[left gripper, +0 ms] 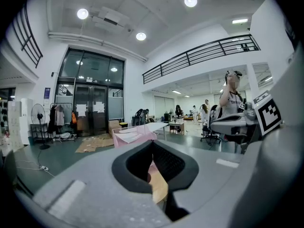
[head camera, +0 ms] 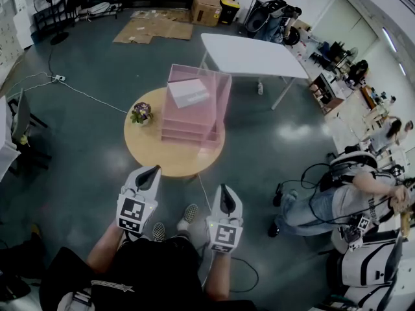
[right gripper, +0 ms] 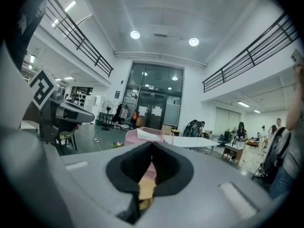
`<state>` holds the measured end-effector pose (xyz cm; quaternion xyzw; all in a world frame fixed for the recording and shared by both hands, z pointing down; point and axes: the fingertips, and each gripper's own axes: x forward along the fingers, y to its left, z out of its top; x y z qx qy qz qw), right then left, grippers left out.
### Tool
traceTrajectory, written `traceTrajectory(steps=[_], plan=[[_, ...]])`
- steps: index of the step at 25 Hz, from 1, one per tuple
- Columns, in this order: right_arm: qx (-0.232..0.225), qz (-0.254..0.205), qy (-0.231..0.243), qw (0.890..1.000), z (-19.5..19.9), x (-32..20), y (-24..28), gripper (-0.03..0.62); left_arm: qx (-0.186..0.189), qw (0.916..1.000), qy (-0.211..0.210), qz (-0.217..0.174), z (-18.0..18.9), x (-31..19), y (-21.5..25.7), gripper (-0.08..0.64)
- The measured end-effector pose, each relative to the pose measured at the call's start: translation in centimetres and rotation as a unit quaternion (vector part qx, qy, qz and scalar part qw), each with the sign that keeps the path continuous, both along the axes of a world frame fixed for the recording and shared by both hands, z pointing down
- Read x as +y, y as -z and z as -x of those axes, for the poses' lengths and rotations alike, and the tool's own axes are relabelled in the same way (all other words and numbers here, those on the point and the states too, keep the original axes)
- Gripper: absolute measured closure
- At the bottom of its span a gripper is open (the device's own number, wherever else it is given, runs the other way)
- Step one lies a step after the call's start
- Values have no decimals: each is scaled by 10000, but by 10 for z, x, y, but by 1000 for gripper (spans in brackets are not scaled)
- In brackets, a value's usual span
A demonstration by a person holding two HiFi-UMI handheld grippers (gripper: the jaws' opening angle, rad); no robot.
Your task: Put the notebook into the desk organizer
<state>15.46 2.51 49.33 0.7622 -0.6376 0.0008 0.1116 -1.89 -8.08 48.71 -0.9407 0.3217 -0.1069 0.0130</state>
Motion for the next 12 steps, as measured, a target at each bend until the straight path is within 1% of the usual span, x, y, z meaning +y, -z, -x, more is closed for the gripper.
traceTrajectory(steps=[12], plan=[[44, -17, 61, 10000, 4, 3, 8, 586, 1, 10000, -15, -25, 1, 3, 7, 549]])
